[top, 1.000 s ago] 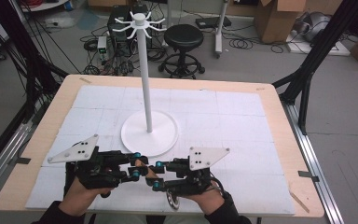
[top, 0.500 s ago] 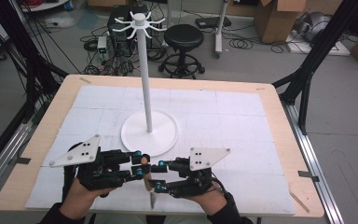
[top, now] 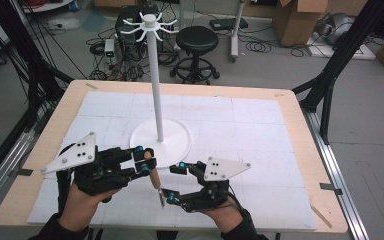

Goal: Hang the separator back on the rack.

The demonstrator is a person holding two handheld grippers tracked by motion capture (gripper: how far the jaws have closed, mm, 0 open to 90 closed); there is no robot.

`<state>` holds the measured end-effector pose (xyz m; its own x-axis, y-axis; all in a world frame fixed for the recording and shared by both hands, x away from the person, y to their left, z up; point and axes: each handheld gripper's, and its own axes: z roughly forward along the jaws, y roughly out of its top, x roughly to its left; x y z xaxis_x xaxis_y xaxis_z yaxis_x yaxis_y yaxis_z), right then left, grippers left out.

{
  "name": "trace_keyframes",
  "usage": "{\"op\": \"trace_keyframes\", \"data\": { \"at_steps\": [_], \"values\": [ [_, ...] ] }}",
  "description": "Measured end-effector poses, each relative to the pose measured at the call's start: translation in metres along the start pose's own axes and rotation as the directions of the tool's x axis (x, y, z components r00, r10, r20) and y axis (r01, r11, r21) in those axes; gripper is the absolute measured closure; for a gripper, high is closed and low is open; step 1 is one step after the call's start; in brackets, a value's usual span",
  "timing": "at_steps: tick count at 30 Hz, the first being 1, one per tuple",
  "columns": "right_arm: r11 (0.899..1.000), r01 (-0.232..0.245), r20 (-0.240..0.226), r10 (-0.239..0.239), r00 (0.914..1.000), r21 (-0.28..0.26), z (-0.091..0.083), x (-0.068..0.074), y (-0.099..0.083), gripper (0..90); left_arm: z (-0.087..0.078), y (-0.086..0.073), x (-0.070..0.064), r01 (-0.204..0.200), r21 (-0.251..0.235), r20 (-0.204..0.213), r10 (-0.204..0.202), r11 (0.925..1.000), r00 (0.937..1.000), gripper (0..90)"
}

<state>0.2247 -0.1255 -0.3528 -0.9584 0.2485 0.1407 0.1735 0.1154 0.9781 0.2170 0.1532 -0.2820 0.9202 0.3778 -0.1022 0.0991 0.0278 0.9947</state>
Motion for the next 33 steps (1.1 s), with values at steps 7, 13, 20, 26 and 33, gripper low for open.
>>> {"op": "trace_keyframes", "data": {
  "at_steps": [7, 13, 20, 26, 33],
  "values": [
    [1.0, 0.014, 0.048, -0.013, 0.9988, -0.008, -0.001, 0.002, 0.0, 35.1, 0.014, 0.015, -0.006, -0.021, -0.008, -0.055, 0.02, 0.9998, 0.9983, 70.9],
    [1.0, 0.028, 0.103, -0.027, 0.9944, -0.009, 0.005, 0.006, -0.003, 36.9, 0.024, 0.014, -0.01, -0.007, -0.01, -0.061, 0.007, 0.9999, 0.9981, 70.9],
    [0.999, 0.038, 0.144, -0.033, 0.9891, -0.032, 0.003, 0.007, -0.003, 55.5, 0.035, 0.01, -0.017, -0.011, -0.005, -0.067, 0.011, 0.9999, 0.9977, 70.9],
    [0.999, 0.035, 0.178, -0.029, 0.9836, -0.031, -0.001, 0.008, -0.003, 69.4, 0.036, 0.009, -0.018, -0.011, 0.002, -0.096, 0.011, 0.9999, 0.9953, 70.9],
    [1.0, 0.022, 0.163, -0.019, 0.9864, -0.018, -0.001, 0.009, 0.0, 70.0, 0.034, 0.009, -0.014, 0.024, -0.01, -0.081, -0.025, 0.9997, 0.9964, 70.6]
  ]
}}
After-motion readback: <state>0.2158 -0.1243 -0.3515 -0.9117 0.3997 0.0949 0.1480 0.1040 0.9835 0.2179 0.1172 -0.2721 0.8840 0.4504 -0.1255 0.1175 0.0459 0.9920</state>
